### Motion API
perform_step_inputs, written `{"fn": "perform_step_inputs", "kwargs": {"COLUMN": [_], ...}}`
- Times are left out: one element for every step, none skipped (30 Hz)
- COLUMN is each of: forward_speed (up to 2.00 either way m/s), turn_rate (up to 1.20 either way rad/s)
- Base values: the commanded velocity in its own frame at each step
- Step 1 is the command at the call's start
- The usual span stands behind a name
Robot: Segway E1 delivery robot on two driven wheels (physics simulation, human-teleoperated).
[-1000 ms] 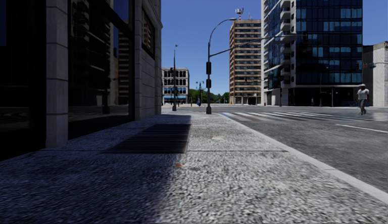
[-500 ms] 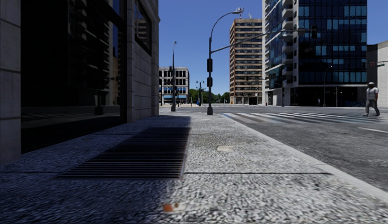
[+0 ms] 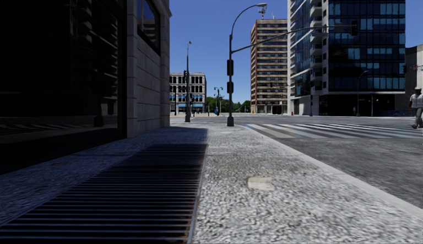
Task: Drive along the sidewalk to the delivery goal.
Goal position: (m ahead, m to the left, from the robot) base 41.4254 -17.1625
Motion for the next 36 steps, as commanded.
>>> {"fn": "perform_step_inputs", "kwargs": {"forward_speed": [2.0, 2.0, 2.0, 2.0, 2.0, 2.0, 2.0, 2.0, 2.0, 2.0, 2.0, 2.0, 2.0, 2.0, 2.0, 2.0, 1.99, 1.9, 1.86, 1.85, 1.85, 1.85, 1.85, 1.85, 1.85, 1.85, 1.85, 1.85, 1.85, 1.85, 1.85, 1.85, 1.85, 1.85, 1.85, 1.85], "turn_rate": [0.0, 0.0, 0.0, 0.0, 0.0, 0.0, 0.0, 0.0, 0.0, 0.0, 0.0, 0.0, 0.0, 0.0, 0.0, 0.0, 0.0, 0.0, 0.0, 0.0, 0.0, 0.0, 0.0, 0.0, 0.0, 0.0, 0.0, 0.0, 0.0, 0.0, 0.0, 0.0, 0.0, 0.0, 0.0, 0.0]}}
